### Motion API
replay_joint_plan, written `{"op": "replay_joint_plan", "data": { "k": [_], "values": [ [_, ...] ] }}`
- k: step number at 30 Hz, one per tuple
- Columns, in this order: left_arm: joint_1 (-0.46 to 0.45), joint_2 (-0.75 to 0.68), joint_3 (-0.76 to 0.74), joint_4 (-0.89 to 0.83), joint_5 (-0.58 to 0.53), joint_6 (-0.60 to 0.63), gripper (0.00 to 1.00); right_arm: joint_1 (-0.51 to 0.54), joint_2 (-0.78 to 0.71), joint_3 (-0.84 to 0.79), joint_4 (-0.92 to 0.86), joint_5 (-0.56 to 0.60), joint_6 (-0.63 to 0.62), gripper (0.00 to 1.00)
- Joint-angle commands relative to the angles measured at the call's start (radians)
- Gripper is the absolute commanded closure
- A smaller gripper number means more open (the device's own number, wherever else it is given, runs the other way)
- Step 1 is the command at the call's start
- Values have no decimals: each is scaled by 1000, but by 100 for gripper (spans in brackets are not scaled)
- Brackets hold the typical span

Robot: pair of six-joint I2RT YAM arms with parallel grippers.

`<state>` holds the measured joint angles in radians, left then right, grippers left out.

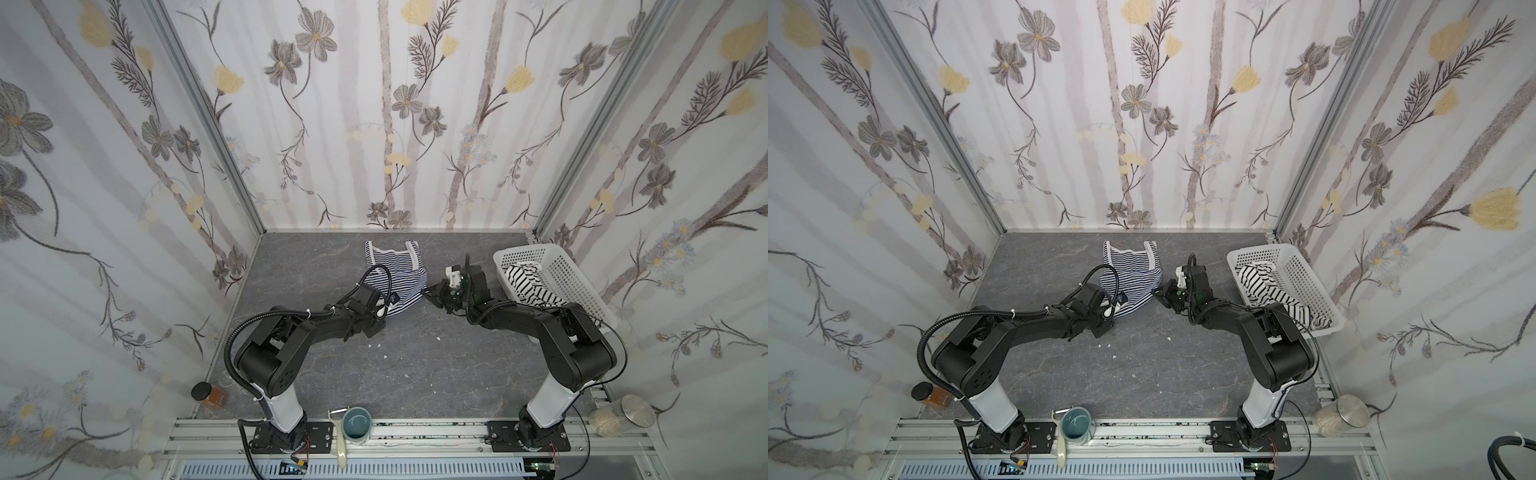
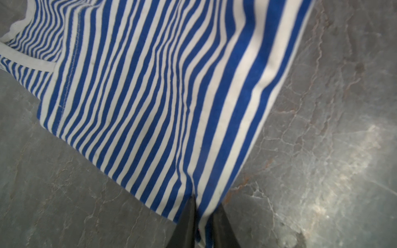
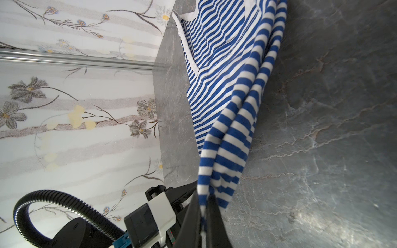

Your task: Fold and stack the tank tops

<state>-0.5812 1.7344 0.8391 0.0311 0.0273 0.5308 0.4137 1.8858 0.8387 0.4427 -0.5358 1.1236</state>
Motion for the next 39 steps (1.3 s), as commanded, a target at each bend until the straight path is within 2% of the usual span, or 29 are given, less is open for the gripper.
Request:
{"op": "replay_joint_plan", "data": {
  "k": [1,6,11,18,26,34,39],
  "values": [
    [2,-22,-3,-6,41,37,96,-5,-14,10,-5,3,-17,100],
    [0,-105,-16,-52,124,113,100,-11,-33,52,-157,48,-120,100],
    [-4,-184,22,-224,272,158,100,-14,-70,70,-312,100,-222,100],
    [-56,-228,80,-442,404,151,100,-15,-175,3,-397,92,-260,100],
    [-127,-275,135,-618,619,100,99,-14,-392,-33,-549,107,-285,100],
    [-141,-279,249,-718,826,65,99,-3,-436,105,-715,125,-313,100],
    [-84,-279,320,-749,931,61,99,9,-358,251,-752,130,-319,100]
  ]
}}
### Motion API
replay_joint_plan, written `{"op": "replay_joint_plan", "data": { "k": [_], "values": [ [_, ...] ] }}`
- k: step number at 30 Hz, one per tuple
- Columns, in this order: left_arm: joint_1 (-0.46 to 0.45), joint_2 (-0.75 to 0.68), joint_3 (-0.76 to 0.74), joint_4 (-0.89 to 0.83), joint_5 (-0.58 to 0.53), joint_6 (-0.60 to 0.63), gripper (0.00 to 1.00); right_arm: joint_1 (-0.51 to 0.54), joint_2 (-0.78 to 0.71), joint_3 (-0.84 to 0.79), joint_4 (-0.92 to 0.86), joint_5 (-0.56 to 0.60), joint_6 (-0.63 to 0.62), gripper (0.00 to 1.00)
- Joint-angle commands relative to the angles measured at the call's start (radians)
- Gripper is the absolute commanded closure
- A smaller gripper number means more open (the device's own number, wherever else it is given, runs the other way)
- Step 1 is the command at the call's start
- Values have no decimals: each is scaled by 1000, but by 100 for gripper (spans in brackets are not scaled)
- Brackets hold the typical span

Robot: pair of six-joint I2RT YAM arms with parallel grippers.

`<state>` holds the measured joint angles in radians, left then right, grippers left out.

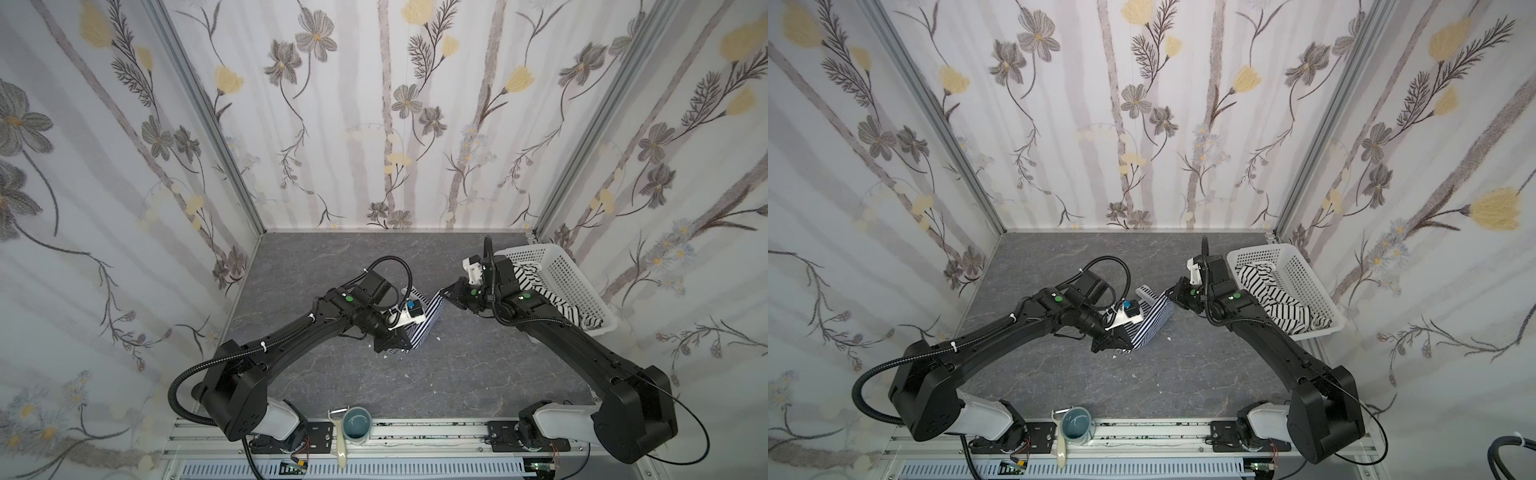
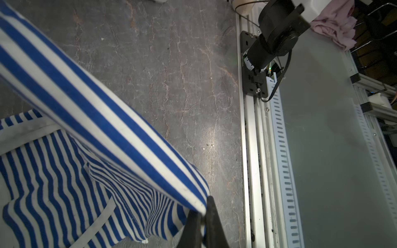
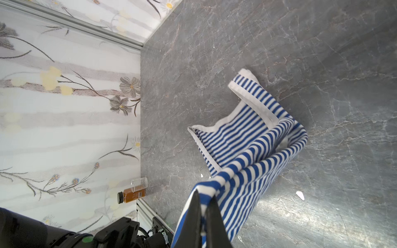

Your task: Fold and stack the tank tops

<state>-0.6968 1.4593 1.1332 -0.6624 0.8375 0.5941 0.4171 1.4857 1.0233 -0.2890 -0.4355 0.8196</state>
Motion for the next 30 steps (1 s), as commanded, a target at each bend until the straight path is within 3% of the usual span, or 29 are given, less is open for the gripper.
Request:
{"op": "replay_joint_plan", "data": {
  "k": [1,9,15,22,30],
  "values": [
    [54,-2,25,-57,129,9,99,9,71,95,-24,29,-17,100],
    [274,133,-6,-58,121,125,99,30,416,339,-17,14,-31,99],
    [320,255,-8,-63,112,176,98,37,597,506,-66,49,-53,96],
    [357,400,21,-65,114,203,97,48,696,583,-81,72,-69,88],
    [443,530,127,-65,94,187,94,45,721,587,-44,91,-66,86]
  ]
}}
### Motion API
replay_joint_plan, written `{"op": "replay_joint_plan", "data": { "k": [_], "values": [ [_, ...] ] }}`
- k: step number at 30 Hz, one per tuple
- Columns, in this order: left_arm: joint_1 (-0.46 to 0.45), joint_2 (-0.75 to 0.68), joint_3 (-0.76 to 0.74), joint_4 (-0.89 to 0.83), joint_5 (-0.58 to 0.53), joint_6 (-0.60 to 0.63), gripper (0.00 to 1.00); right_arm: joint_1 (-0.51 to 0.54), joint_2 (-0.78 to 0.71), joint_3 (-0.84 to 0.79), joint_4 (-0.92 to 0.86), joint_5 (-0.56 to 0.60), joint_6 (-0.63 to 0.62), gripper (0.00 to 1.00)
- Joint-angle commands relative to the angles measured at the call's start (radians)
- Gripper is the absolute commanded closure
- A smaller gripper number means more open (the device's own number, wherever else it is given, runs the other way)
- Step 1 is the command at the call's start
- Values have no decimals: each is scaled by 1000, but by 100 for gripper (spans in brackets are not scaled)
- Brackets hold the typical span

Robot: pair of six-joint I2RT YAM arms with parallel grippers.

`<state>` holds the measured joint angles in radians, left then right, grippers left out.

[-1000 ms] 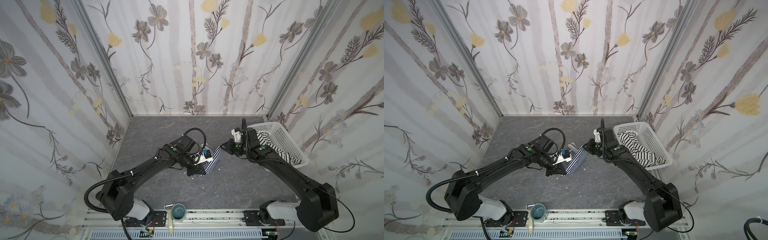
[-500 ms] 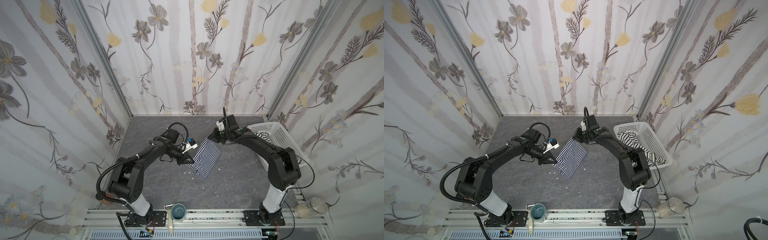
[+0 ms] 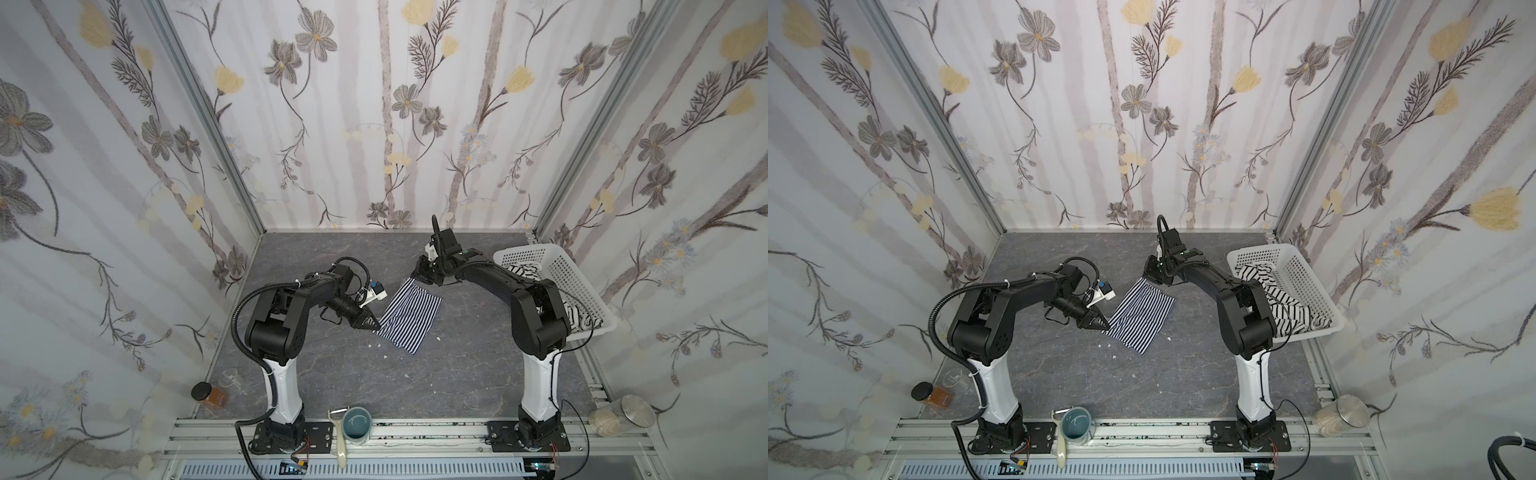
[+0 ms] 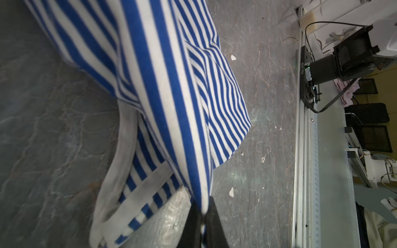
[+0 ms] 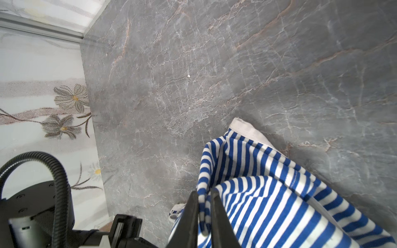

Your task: Fold and stack the tank tops

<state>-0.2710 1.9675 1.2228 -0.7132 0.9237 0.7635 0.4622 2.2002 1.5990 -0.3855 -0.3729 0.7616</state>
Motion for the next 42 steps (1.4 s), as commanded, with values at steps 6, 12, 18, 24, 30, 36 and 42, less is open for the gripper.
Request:
{"op": "replay_joint_plan", "data": {
  "k": [6,12,18,24,30,36,42],
  "values": [
    [32,55,123,-11,-39,-7,84,-5,4,-4,65,37,-9,74],
    [58,92,199,12,-65,-80,74,-11,-40,-73,120,67,-9,64],
    [67,85,204,139,-205,-224,74,-7,-75,-162,172,56,-11,65],
    [65,-10,154,209,-227,-300,75,29,-41,-154,186,5,-44,76],
    [2,-158,53,204,-205,-294,77,45,4,-93,162,-5,-53,84],
    [-39,-169,4,211,-251,-294,59,33,-11,-73,133,33,-85,67],
    [-61,-118,61,234,-294,-301,55,1,-31,-61,123,28,-91,63]
  ]
}}
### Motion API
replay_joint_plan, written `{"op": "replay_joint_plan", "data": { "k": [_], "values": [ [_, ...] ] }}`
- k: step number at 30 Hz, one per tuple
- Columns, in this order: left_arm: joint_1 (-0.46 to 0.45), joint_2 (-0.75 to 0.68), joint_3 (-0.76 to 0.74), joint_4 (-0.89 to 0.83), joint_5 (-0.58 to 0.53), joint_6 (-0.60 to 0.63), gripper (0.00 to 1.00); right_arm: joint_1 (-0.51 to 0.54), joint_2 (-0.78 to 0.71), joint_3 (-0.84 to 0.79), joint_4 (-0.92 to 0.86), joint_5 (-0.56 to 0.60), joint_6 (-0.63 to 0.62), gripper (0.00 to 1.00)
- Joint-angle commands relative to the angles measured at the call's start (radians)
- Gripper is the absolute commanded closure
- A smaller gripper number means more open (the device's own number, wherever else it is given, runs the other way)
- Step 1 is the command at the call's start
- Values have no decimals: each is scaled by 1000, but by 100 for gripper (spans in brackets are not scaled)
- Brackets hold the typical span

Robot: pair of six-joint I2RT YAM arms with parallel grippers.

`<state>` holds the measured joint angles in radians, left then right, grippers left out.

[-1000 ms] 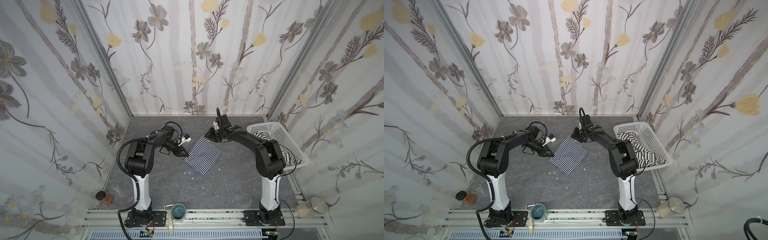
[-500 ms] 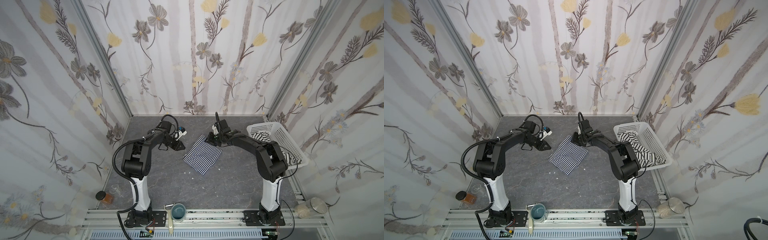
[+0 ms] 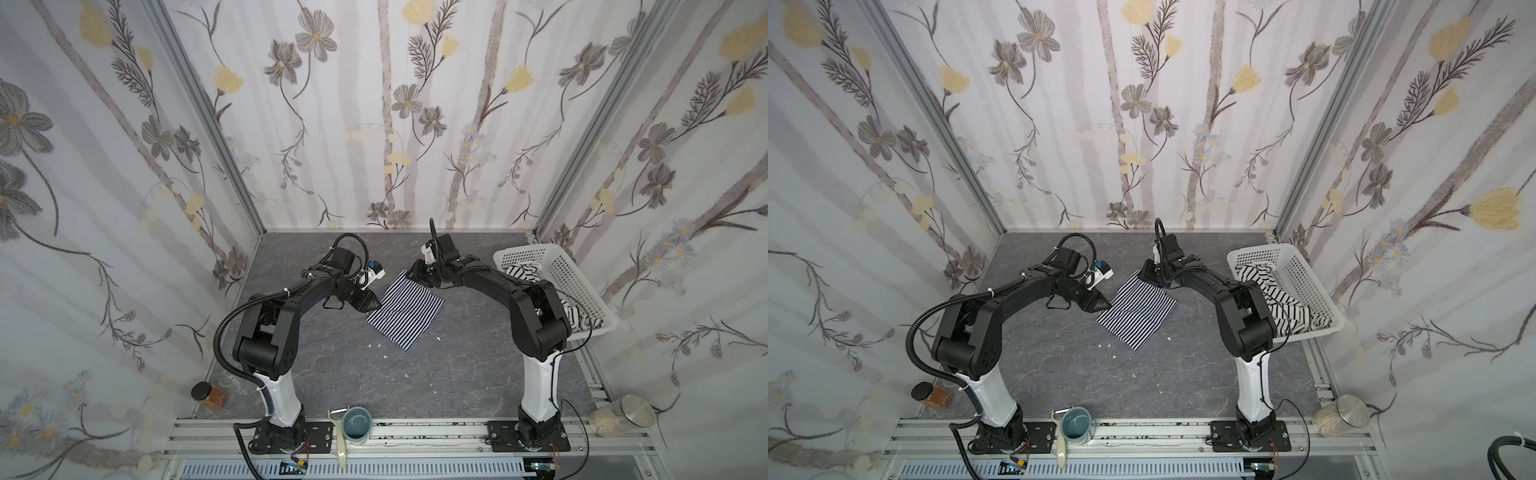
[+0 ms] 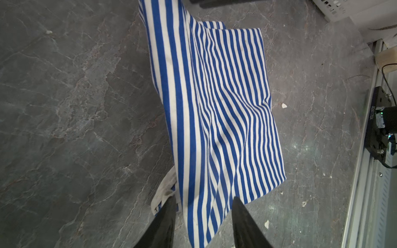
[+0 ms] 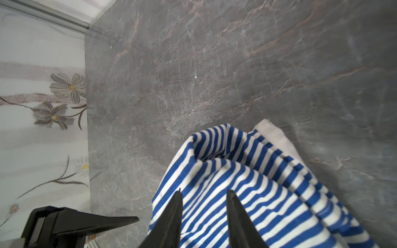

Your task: Fold and stack the tank tops

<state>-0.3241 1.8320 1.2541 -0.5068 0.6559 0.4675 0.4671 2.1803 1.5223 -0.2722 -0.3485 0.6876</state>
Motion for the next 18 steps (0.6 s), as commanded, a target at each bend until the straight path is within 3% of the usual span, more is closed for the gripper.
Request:
{"op": "replay_joint_plan", "data": {
  "k": [1,6,12,18],
  "values": [
    [-11,31,64,29,-29,-8,55,-4,-11,22,2,5,-18,64],
    [-55,132,224,28,-88,-34,50,-18,-58,-32,1,23,-17,63],
    [-111,259,391,27,-159,-36,42,-55,-185,-239,87,27,8,63],
    [-141,363,508,25,-199,-30,41,-76,-321,-448,162,27,29,63]
  ]
}}
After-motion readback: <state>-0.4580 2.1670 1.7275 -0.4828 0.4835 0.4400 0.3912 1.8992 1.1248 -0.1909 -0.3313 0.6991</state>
